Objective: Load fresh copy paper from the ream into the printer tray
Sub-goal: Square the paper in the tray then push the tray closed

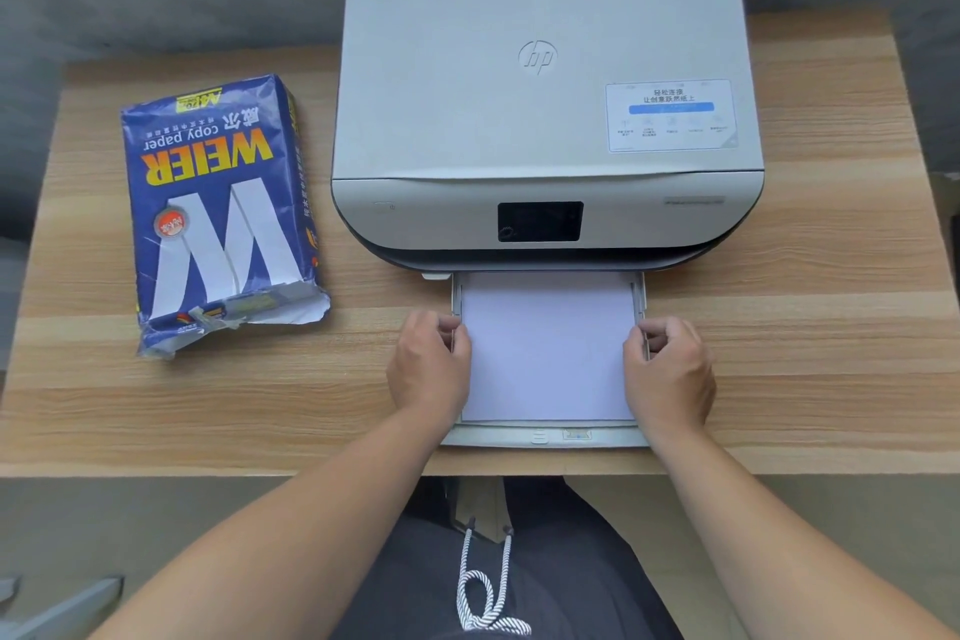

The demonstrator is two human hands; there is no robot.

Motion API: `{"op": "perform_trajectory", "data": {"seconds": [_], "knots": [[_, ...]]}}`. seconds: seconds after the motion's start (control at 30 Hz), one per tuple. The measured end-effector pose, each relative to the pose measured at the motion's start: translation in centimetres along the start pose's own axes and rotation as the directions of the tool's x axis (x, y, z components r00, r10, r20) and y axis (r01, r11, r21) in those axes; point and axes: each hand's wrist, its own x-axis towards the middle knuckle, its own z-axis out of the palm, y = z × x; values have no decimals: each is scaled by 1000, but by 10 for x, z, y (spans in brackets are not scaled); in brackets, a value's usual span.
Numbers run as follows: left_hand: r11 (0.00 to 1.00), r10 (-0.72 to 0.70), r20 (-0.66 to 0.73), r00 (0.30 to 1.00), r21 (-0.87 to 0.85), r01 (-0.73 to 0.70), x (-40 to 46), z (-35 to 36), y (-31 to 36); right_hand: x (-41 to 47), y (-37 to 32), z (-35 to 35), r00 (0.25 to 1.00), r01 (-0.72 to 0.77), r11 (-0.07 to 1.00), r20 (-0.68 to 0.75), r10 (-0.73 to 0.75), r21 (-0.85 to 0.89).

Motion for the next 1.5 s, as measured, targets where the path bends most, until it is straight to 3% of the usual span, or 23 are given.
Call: {"op": "perform_trajectory", "data": {"seconds": [0.27, 0.33, 0.4, 0.5, 0.6, 0.73, 0.93, 1.17, 1.5], "knots": [[996, 86, 55, 995, 19, -87, 1, -4, -4, -4, 7, -3, 991, 123, 992, 59, -121, -33], [984, 168, 73, 983, 55, -172, 0, -4, -10, -10, 9, -6, 978, 180, 982, 114, -174, -51], [931, 337, 90, 937, 113, -346, -5, -4, -23, -19, 14, -10, 945, 277, 959, 195, -262, -58], [767, 580, 166, 798, 220, -603, -11, -4, -42, -30, 28, -16, 838, 505, 843, 338, -428, -185], [616, 646, 292, 705, 346, -708, -17, -4, -48, -35, 39, -21, 770, 604, 743, 453, -450, -288], [542, 622, 383, 683, 420, -728, -22, -5, -47, -33, 43, -25, 736, 640, 704, 511, -445, -308], [538, 609, 388, 692, 440, -719, -26, -6, -50, -33, 46, -28, 704, 681, 672, 514, -490, -291], [283, 749, 472, 465, 406, -869, -35, -4, -60, -32, 65, -26, 507, 858, 449, 554, -660, -250], [293, 743, 454, 492, 439, -849, -25, -6, -48, -20, 58, -21, 493, 869, 391, 475, -729, -302]]}}
